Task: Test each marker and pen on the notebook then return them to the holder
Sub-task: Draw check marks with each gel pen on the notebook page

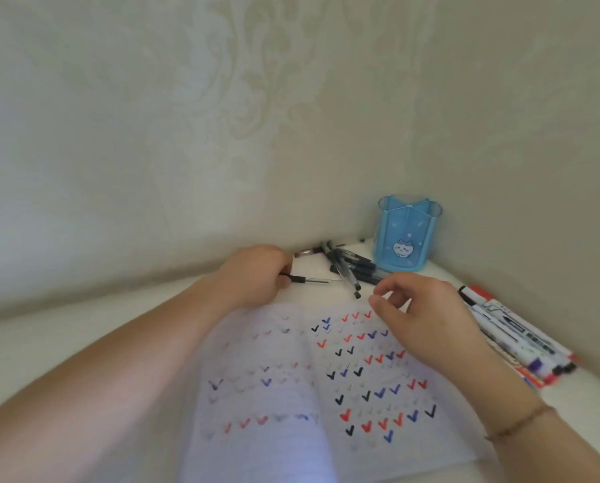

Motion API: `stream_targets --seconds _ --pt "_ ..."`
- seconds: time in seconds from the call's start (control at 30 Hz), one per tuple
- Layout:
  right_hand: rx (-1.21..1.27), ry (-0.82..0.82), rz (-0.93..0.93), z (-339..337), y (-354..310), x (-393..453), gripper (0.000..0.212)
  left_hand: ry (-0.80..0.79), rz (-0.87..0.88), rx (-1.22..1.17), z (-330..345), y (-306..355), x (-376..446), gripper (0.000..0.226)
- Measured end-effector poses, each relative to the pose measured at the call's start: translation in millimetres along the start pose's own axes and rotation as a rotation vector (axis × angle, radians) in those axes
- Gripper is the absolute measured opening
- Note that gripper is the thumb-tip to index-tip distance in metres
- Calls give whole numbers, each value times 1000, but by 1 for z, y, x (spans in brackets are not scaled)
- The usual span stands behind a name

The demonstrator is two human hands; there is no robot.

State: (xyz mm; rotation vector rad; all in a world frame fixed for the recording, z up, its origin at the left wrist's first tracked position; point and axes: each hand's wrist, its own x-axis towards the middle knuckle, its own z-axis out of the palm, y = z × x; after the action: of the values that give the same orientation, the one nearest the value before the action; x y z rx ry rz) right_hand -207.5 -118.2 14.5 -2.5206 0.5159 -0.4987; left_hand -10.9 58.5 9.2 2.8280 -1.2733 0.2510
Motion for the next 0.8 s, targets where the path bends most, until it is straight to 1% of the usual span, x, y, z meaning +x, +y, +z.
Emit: stream_targets --seconds 0.03,0.1,0.17,0.2,0.23,0.27,0.3,0.33,0.37,0.4,0.43,0.47,0.53,0.63,0.73,0.8 --pt "-6 3 -5 0 0 -1 10 -20 -32 9 -7 -7 -11 9" --pt "-26 -8 -10 -1 -1 -2 13 -36 -107 -4 -25 -18 -33 14" --pt "-28 -39 -45 0 -3 -5 23 -11 -113 -120 -44 -19 -57 21" --pt "9 -61 -78 1 -6 -7 33 18 -73 -223 -52 -13 -67 22" --pt "100 -85 -125 2 -10 -10 47 41 -15 -330 -61 -2 -75 22" --pt "256 -106 -183 4 -15 -15 62 46 58 -417 -67 13 -83 21" --pt "452 -109 -250 6 -21 -19 70 34 140 -474 -72 33 -89 19" --pt "660 -82 -309 7 -26 -23 66 17 228 -512 -73 53 -91 18" --pt "850 -35 -354 7 -30 -26 53 6 318 -543 -73 71 -93 18" --pt "993 10 -370 4 -32 -27 38 13 399 -572 -72 87 -93 19" --pt "1074 36 -352 0 -33 -26 31 37 462 -604 -70 98 -91 20" --pt "1098 25 -325 -6 -33 -25 32 72 499 -648 -68 103 -89 21" --pt "1025 -58 -314 -14 -27 -22 33 102 536 -752 -63 105 -84 19" --pt "840 -143 -400 -19 -14 -24 32 68 598 -875 -52 109 -84 20" --pt "816 -177 -480 -15 -2 -37 34 30 600 -885 -37 109 -84 19" --pt "761 -173 -538 -13 3 -44 31 -14 616 -882 -26 106 -84 16"
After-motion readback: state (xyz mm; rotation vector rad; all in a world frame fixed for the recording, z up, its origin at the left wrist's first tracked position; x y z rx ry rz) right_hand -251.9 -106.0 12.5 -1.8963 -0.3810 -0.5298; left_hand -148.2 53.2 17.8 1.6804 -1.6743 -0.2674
